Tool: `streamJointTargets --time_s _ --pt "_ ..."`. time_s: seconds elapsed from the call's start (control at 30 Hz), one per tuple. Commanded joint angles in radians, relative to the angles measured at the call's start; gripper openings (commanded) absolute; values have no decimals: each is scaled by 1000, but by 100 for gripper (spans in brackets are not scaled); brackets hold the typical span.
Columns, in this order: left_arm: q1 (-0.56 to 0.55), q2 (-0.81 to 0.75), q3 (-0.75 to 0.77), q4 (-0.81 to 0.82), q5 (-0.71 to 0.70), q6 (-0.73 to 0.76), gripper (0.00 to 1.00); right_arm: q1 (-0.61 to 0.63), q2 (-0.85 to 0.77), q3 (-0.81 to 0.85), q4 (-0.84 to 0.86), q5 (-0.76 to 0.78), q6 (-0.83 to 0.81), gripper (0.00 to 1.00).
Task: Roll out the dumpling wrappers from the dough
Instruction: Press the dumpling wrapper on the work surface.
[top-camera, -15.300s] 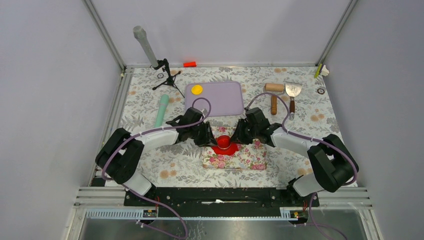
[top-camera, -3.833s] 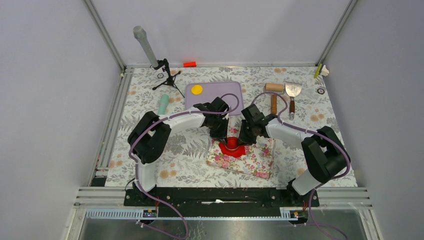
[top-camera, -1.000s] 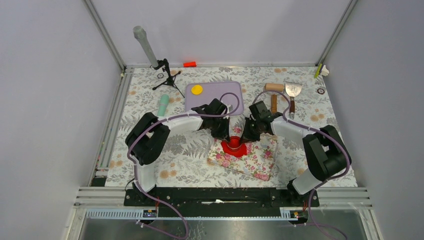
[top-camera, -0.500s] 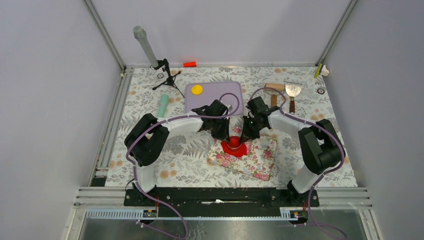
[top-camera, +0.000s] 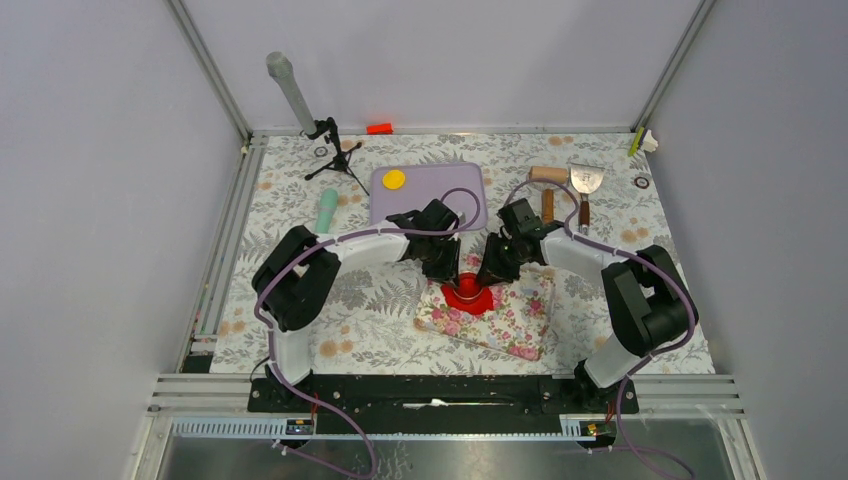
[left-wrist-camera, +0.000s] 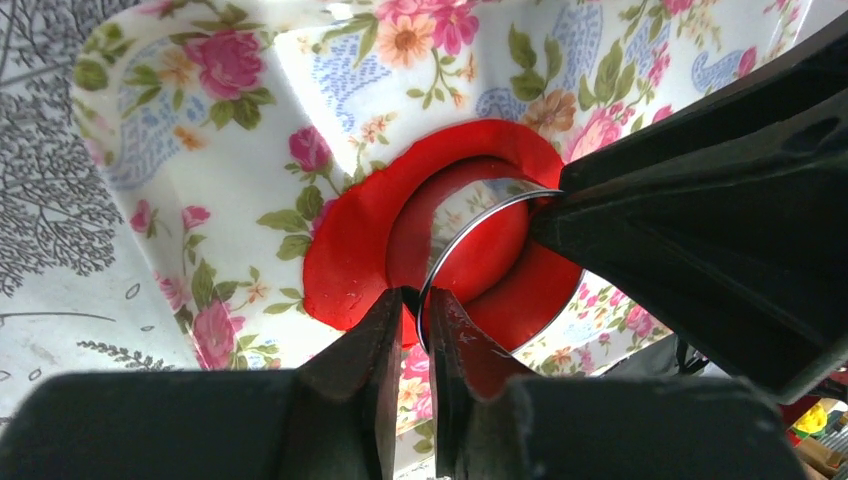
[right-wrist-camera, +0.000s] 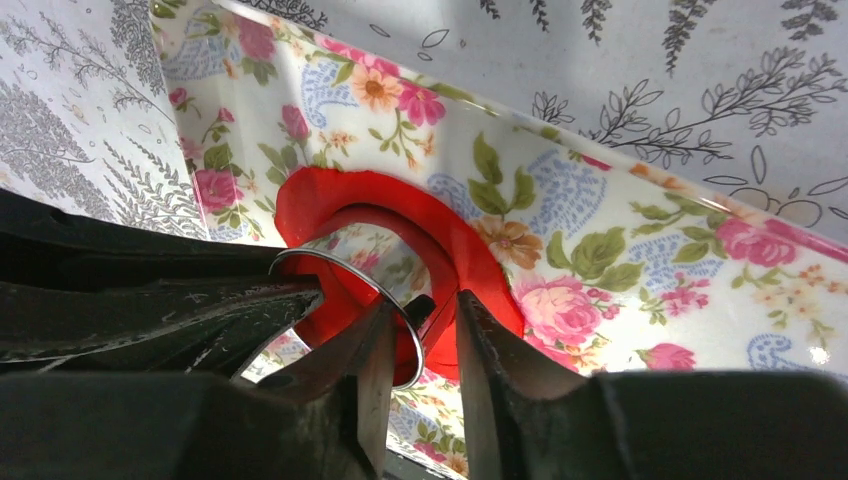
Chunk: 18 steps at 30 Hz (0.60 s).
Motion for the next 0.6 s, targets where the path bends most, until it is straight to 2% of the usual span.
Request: streamJointTargets --time_s 0.0,0.2,0.33,0.43,0.57 --pt "-28 46 -23 -234 5 37 17 -17 -38 -4 72 89 29 37" --pt "-29 12 3 -256 -1 39 21 -16 -94 12 45 108 42 41" --pt "-29 -28 20 -281 -13 42 30 -17 -154 -3 31 119 69 44" --pt "-28 -61 34 -303 -28 46 39 -17 -224 -49 28 124 122 46" --pt "-29 -84 60 -321 -40 50 44 -17 -355 -171 97 90 247 47"
